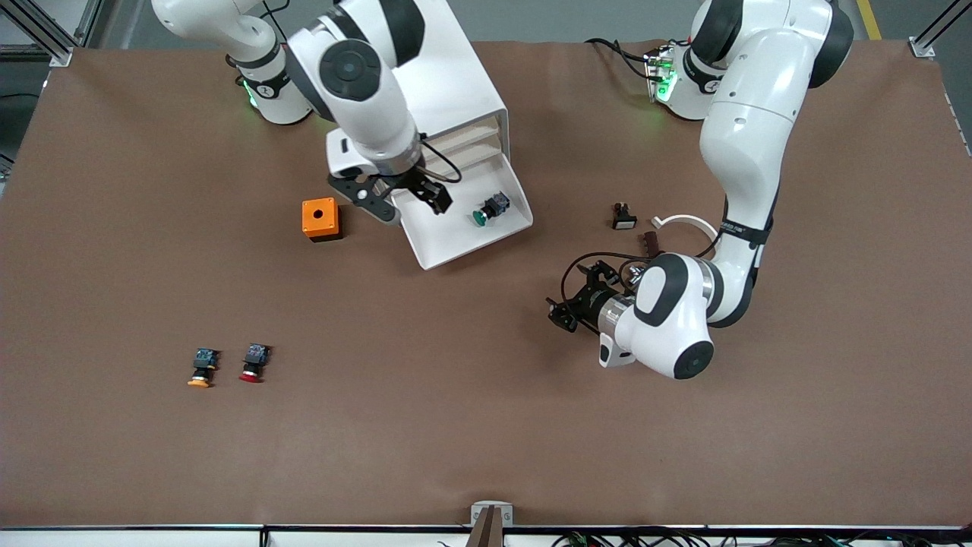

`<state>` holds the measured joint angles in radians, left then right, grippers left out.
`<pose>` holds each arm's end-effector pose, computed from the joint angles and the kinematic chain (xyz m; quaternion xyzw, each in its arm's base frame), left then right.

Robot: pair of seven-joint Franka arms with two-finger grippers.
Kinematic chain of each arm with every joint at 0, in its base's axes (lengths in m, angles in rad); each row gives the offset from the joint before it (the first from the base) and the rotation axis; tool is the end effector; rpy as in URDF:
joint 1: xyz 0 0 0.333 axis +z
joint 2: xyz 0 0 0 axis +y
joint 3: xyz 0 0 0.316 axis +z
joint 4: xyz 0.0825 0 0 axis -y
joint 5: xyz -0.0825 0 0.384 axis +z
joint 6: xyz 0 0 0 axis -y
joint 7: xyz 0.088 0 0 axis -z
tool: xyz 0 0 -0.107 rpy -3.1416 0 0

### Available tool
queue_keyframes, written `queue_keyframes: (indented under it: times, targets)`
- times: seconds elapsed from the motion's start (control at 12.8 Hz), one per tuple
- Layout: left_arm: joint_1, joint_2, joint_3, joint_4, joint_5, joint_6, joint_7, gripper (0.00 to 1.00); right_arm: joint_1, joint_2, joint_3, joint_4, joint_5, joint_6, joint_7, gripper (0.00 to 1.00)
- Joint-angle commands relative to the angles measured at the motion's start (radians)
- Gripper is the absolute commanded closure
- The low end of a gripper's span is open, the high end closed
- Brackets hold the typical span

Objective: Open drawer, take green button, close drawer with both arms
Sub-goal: 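Grasp the green push button inside the drawer with the right gripper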

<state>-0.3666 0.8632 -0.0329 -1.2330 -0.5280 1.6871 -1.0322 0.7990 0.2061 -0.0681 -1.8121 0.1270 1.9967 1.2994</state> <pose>0.6399 -0.3165 0.2341 0.8684 0.3739 -0.3185 0.0683 0.4499 0.4167 0.4254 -0.9509 0.3051 0.0484 0.0179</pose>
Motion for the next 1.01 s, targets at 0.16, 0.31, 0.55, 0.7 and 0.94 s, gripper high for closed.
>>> queue_keyframes:
  times: [0.16,0.31,0.55,0.7,0.94]
  targets:
    - [-0.052,-0.095,0.008,-0.028,0.223,0.184,0.017,0.02,0.107,0.102,-0.015,0.005,0.017,0.094,0.092,0.0]
    - [-0.067,-0.121,0.008,-0.028,0.302,0.233,0.017,0.02,0.135,0.134,-0.015,0.005,0.017,0.145,0.142,0.0]
    - [-0.081,-0.144,0.008,-0.045,0.361,0.282,0.001,0.01,0.172,0.188,-0.016,0.01,0.008,0.217,0.227,0.0]
    - [-0.113,-0.151,0.008,-0.052,0.408,0.283,-0.02,0.01,0.189,0.222,-0.016,0.019,0.007,0.252,0.267,0.01]
    - [-0.127,-0.165,0.008,-0.054,0.425,0.283,-0.046,0.01,0.209,0.271,-0.018,0.05,0.003,0.254,0.333,0.01]
